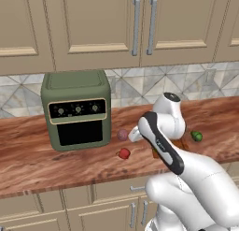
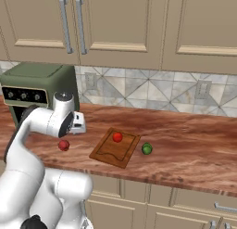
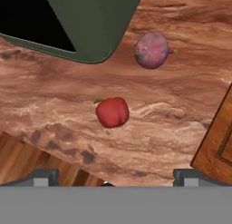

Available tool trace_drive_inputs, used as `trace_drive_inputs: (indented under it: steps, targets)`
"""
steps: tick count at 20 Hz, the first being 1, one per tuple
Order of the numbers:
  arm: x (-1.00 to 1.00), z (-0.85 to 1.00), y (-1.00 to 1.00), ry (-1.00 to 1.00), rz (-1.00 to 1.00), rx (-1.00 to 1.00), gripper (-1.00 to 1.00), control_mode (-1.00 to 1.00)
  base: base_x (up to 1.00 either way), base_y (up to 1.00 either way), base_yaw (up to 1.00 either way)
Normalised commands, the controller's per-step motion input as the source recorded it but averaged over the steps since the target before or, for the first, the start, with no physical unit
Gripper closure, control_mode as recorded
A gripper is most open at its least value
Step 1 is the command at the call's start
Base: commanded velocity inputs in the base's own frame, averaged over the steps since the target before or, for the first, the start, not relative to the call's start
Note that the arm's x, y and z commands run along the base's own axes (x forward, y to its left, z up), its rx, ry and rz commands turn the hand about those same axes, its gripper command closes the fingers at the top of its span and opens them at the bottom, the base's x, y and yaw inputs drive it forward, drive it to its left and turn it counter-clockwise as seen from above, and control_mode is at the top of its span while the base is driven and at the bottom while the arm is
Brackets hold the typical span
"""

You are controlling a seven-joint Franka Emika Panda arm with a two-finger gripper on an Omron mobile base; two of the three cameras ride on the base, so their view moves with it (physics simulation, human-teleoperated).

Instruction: Place the avocado, onion, tomato, and bell pepper on the cutting board.

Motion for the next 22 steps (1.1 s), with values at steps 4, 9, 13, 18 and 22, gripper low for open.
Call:
trace_drive_inputs:
  steps: [4,9,13,18,22]
  targets:
    - [0.00,-0.15,0.39,0.00,0.02,0.00,-1.00,-1.00,0.00,0.00,0.00]
    - [0.01,-0.24,0.23,-0.01,0.00,-0.04,-1.00,-1.00,0.00,0.00,0.00]
    - [0.11,-0.33,0.24,0.00,0.00,-0.07,-1.00,-1.00,0.00,0.00,0.00]
    - [0.11,-0.27,0.12,0.00,0.00,-0.07,-1.00,-1.00,0.00,0.00,0.00]
    - [0.20,-0.13,0.02,0.00,0.00,-0.05,-1.00,-1.00,0.00,0.00,0.00]
